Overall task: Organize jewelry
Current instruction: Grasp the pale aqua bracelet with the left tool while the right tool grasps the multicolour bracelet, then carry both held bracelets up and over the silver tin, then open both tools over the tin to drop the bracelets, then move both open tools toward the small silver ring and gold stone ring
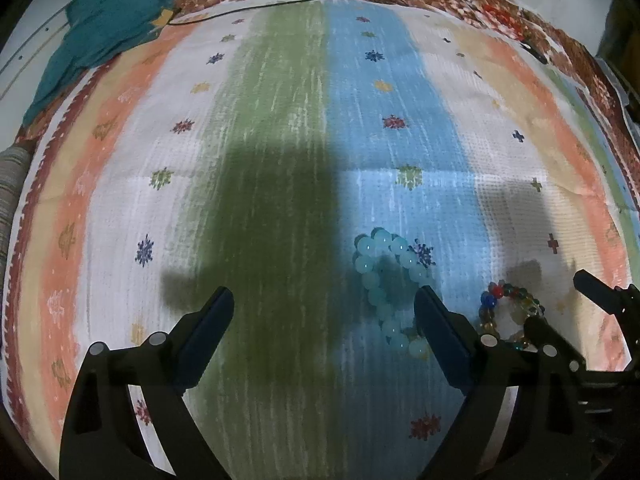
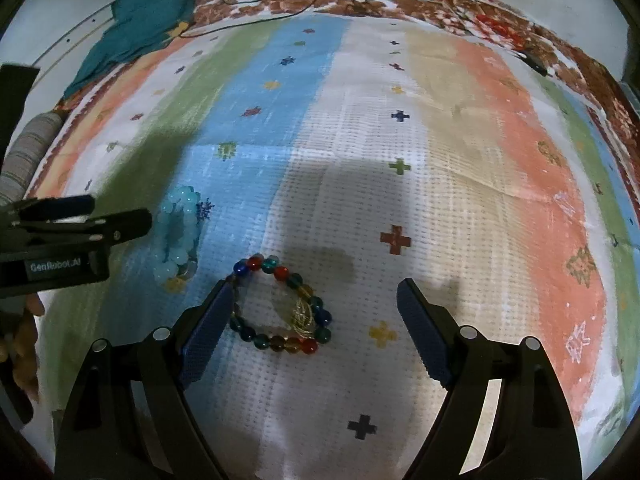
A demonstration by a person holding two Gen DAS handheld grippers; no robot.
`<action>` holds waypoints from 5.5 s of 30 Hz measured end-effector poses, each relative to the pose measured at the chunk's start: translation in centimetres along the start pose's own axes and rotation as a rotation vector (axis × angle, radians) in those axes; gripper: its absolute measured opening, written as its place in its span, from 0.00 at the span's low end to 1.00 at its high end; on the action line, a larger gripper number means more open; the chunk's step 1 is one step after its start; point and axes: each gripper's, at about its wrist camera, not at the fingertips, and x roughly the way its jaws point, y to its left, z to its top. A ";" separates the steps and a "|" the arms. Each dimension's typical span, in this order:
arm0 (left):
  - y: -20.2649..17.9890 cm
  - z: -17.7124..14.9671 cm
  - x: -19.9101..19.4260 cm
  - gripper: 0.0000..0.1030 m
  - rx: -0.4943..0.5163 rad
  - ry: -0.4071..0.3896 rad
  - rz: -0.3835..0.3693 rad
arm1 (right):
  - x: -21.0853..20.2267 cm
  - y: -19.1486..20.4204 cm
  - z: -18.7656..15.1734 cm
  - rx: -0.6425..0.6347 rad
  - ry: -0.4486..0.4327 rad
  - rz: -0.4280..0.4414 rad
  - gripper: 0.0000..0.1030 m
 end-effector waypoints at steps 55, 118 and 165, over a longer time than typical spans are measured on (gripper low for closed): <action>-2.5 -1.6 -6.1 0.11 0.106 -0.116 -0.045 | -7.1 0.6 -0.1 0.006 -0.137 0.018 0.10; -4.7 -9.9 -19.4 0.11 0.142 -0.331 -0.168 | -17.8 2.6 -6.8 -0.046 -0.299 0.041 0.10; -2.5 -11.1 -16.9 0.52 0.045 -0.218 -0.086 | -16.3 1.8 -8.7 -0.010 -0.209 0.056 0.54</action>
